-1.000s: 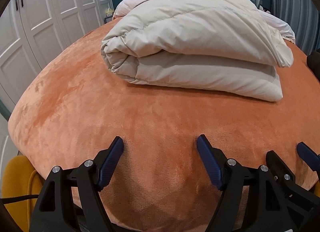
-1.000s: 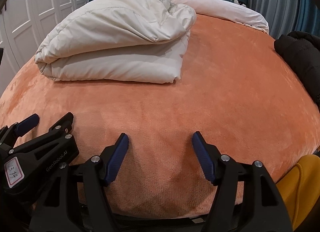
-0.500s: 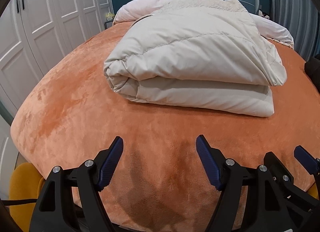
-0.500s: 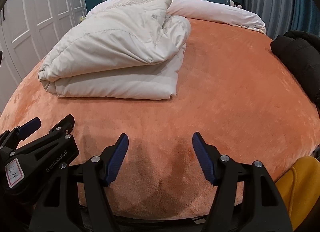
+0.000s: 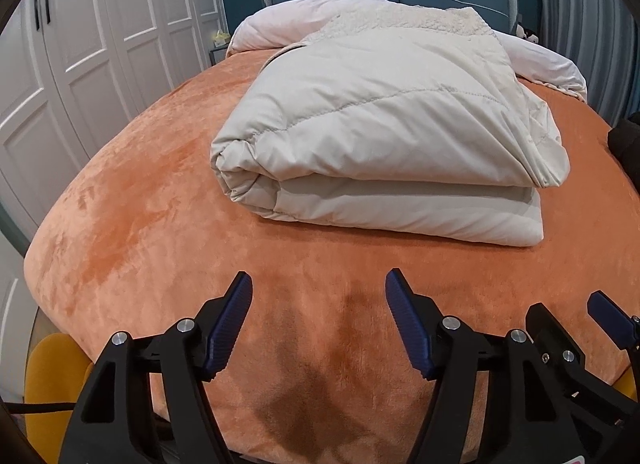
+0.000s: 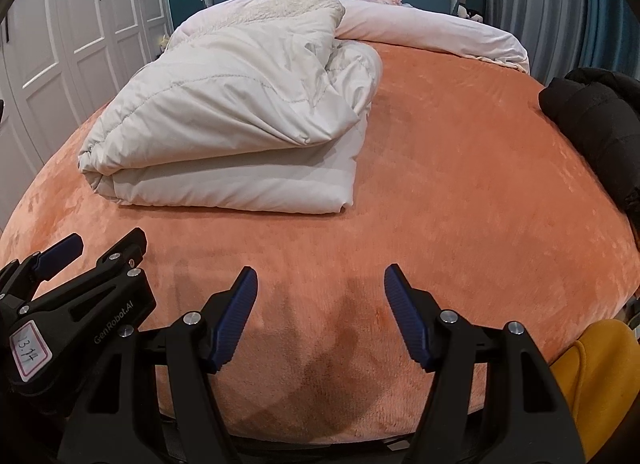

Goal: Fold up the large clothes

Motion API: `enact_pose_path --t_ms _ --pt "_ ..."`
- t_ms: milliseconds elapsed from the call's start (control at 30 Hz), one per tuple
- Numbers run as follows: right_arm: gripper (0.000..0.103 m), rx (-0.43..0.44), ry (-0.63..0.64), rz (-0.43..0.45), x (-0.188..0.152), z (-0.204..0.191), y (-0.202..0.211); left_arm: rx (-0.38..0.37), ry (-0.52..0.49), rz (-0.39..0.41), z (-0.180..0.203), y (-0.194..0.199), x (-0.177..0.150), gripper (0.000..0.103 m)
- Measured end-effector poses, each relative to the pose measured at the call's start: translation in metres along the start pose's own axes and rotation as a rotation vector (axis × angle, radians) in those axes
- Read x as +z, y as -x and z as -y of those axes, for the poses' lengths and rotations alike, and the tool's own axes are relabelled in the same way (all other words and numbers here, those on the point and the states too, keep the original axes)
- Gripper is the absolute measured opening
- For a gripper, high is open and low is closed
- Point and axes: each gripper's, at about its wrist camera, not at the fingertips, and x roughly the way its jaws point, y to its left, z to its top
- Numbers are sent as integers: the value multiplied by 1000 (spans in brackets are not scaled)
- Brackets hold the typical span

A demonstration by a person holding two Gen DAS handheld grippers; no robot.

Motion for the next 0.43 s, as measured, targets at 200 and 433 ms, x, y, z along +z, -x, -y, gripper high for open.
enact_pose_path --t_ms 200,433 --pt "64 1 -7 13 8 0 2 3 1 12 -2 4 7 65" --pt "64 -5 -11 26 13 -3 5 8 7 22 -4 7 12 65"
